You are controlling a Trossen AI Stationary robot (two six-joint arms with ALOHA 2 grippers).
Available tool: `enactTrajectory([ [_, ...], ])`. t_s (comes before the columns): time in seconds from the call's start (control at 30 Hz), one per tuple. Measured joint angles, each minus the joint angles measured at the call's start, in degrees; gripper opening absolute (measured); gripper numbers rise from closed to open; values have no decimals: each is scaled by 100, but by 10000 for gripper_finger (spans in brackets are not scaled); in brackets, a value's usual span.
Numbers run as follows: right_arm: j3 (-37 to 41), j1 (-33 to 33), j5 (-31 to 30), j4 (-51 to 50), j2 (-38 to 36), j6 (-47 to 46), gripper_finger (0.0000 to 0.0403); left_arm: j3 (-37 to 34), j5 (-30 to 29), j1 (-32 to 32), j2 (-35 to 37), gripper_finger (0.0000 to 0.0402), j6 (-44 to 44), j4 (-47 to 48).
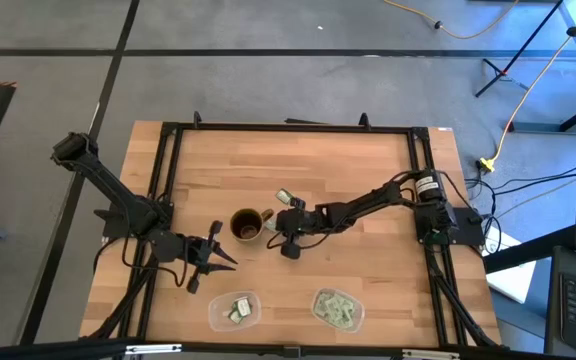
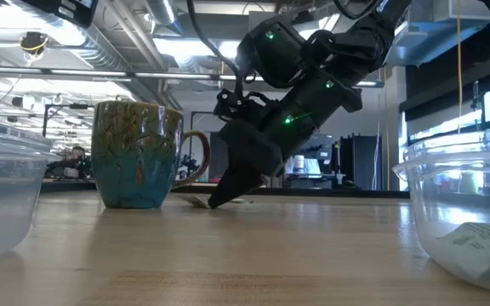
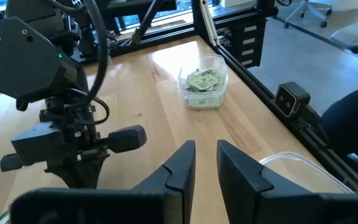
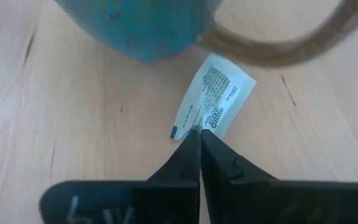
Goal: Pick and place items into bin
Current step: Put the white stevia packet into the right transparent bin
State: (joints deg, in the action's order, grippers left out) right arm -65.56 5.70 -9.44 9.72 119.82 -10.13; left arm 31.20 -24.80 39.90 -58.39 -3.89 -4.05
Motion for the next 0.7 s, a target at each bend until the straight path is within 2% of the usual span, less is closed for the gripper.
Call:
enactTrajectory([
  [0.13,17,143,67,-422,-346,-15,2,0,0,0,0,61,-1,-2],
  [0.33,6,583,572,-1522,-1122,-532,2,0,0,0,0,61,-67,-2],
  [0.57,2,1568,674,-2840,-1982,-1501,2,0,-9,1,0,61,-93,-13],
  [0.7,0,2244,651,-3061,-2224,-2390,2,0,-13,0,0,61,-93,-26],
])
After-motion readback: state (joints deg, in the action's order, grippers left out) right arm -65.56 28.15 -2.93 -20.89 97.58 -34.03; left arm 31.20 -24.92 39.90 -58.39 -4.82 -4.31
